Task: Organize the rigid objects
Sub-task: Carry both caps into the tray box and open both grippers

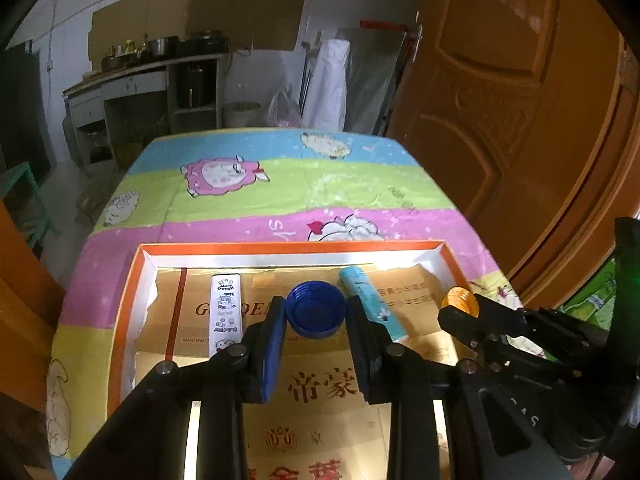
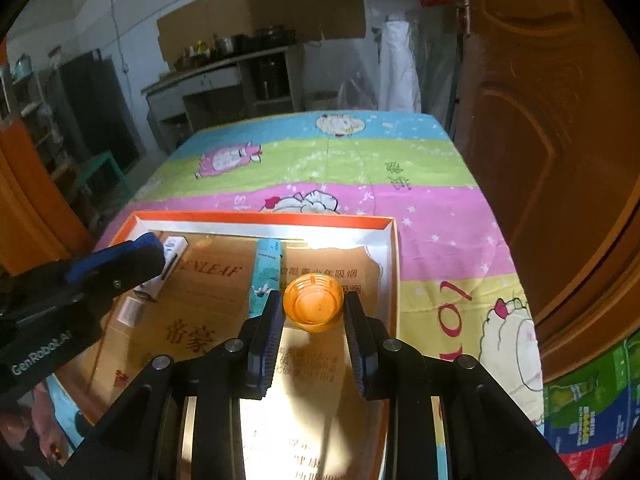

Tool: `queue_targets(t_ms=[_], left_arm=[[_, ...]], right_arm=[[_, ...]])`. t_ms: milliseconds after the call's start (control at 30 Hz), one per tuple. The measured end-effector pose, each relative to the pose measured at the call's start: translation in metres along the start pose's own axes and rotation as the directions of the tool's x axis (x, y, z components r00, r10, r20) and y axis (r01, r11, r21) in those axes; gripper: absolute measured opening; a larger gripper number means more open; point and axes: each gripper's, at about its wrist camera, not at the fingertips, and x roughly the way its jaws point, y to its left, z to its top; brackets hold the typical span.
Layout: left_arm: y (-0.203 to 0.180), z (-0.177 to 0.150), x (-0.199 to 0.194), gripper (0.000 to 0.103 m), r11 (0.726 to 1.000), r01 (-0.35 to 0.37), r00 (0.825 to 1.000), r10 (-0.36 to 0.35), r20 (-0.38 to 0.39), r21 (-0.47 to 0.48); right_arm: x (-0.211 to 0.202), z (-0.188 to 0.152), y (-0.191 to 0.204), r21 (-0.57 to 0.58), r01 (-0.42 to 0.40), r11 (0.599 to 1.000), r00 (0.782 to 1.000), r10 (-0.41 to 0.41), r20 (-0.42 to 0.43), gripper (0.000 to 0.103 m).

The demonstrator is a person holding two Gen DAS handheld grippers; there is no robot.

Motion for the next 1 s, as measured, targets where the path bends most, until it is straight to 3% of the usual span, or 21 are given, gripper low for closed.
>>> queue_targets(t_ms=[400,900,1000], left_arm=[[0.007,0.000,0.041,0.031,0.999,-0.027,0.994,0.025,-0.110,-0.018],[0.006,-0.004,0.058,0.031,0.999,-0.048,0.982,0.048,-0.184,0.005],[0.005,-0.005,0.057,0.037,0.999,-0.049,0.982,0.050,-0.184,0.008]], right_arm=[[0.029,0.000,0.000,-0.019,0.027,0.999,0.996,-0.029,-0.084,0.031],[0.040,-0.002,0.002,-0.024,0.013,1.000,0.991,-0.016,-0.129,0.031],[0.041,-0.004,0.002,-0.025,0.018,1.000,0.991,-0.021,-0.135,0.033]])
